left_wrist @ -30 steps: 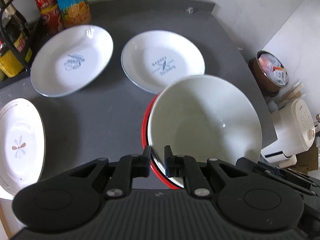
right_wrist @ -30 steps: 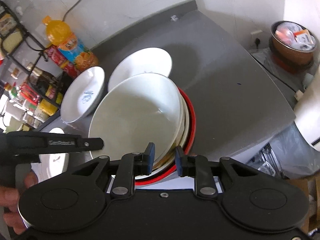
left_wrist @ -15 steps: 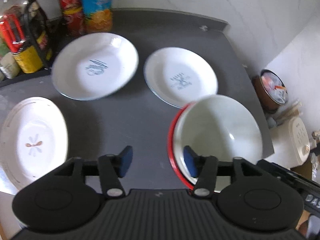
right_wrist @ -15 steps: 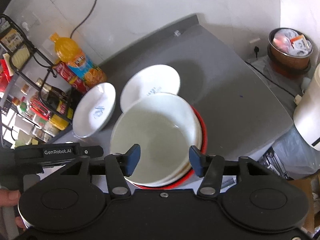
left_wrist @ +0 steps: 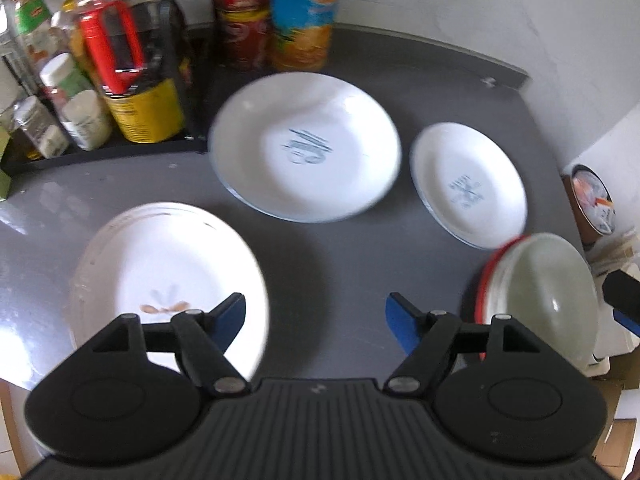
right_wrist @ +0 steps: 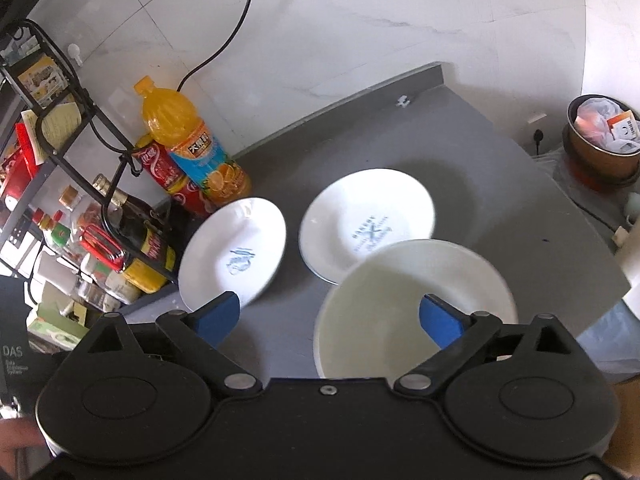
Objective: Organize plates and bowls
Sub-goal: 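Move both grippers toward the rim of the white 'Sweet' plate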
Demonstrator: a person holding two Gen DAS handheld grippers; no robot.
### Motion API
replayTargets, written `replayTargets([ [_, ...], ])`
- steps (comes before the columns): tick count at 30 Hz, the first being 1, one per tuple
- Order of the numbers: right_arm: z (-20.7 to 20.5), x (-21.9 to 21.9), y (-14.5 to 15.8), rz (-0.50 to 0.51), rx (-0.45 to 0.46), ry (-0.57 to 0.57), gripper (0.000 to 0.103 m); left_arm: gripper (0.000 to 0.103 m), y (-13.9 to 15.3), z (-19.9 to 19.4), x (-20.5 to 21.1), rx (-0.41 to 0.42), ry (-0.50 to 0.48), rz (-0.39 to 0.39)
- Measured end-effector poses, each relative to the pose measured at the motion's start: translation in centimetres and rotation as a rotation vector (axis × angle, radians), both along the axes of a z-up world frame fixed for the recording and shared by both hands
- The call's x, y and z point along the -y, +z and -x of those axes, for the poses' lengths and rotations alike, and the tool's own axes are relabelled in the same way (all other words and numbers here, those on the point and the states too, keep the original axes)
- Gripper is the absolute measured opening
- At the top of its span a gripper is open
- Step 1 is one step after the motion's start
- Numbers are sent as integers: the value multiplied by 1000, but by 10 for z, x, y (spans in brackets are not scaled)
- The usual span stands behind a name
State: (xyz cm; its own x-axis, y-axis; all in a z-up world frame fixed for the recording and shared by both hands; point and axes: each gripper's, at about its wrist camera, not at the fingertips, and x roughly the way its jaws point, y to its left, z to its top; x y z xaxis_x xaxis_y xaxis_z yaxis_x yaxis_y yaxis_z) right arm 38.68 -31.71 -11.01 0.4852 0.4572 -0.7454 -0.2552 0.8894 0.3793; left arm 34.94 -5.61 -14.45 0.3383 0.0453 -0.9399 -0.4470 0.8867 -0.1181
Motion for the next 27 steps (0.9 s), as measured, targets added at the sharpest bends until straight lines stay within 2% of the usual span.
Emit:
replayTargets([
  [6, 0, -36, 3, -29, -12, -4, 100, 76, -1, 7, -36, -15, -6, -1],
  [10, 0, -60, 4, -19, -21, 32, 101, 76, -5, 11, -51, -37, -27, 4],
  [20, 6, -107, -7, 83, -49, 166, 101, 76, -13, 28, -84, -61, -40, 3],
  [27, 13, -129, -18, 155, -22, 236, 101, 76, -12, 39, -109, -71, -22, -7],
])
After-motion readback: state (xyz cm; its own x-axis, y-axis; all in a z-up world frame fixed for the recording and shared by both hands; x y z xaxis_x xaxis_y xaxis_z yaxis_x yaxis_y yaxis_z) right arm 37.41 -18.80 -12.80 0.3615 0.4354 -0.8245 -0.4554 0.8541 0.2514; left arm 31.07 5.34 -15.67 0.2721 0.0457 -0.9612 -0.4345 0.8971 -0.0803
